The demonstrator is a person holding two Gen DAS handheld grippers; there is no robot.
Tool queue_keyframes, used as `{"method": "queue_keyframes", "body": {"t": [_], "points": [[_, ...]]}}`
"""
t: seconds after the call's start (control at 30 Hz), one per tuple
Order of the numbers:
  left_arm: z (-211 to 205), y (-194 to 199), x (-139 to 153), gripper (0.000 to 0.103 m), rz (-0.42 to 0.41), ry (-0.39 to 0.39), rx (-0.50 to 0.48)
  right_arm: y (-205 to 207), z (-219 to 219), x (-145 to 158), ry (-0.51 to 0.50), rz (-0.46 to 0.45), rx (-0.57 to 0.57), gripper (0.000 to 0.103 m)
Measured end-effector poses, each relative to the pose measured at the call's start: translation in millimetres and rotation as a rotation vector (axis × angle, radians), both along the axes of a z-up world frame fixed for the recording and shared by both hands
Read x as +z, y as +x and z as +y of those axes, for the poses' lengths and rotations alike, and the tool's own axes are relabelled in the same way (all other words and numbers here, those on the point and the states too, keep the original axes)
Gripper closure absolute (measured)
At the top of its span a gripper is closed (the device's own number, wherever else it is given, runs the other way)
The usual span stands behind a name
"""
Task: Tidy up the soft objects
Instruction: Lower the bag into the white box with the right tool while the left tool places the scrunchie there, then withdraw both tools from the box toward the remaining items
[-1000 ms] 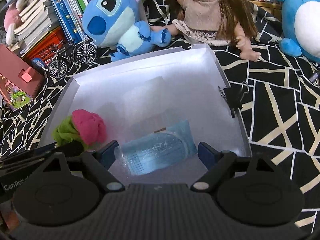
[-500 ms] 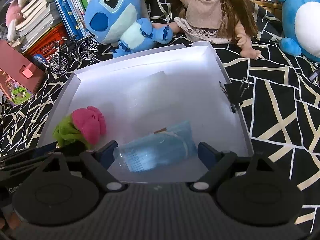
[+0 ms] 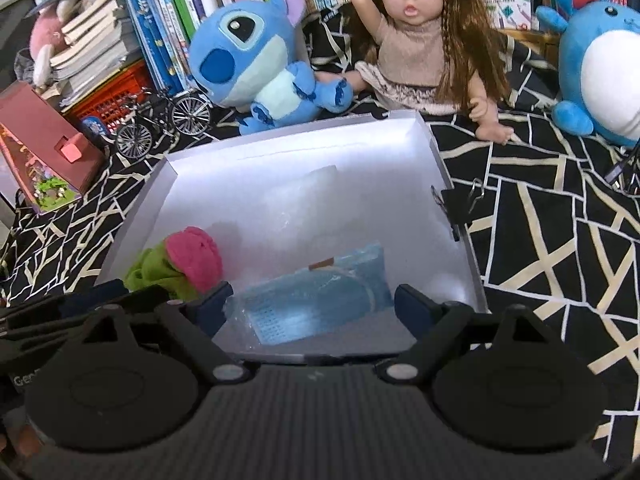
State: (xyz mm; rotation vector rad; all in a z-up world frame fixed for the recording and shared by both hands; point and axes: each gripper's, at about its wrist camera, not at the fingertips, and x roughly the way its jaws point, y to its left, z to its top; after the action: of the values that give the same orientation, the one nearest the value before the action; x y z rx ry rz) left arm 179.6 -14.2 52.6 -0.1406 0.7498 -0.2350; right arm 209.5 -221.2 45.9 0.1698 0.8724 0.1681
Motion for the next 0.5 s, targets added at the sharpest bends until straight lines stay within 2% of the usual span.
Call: {"method": "queue_keyframes", "body": {"t": [0.5], "points": [[17, -58, 18, 0.029, -0.097, -0.004, -0.028, -59, -19, 26, 0.02, -0.155, 0.032, 0.006]]}}
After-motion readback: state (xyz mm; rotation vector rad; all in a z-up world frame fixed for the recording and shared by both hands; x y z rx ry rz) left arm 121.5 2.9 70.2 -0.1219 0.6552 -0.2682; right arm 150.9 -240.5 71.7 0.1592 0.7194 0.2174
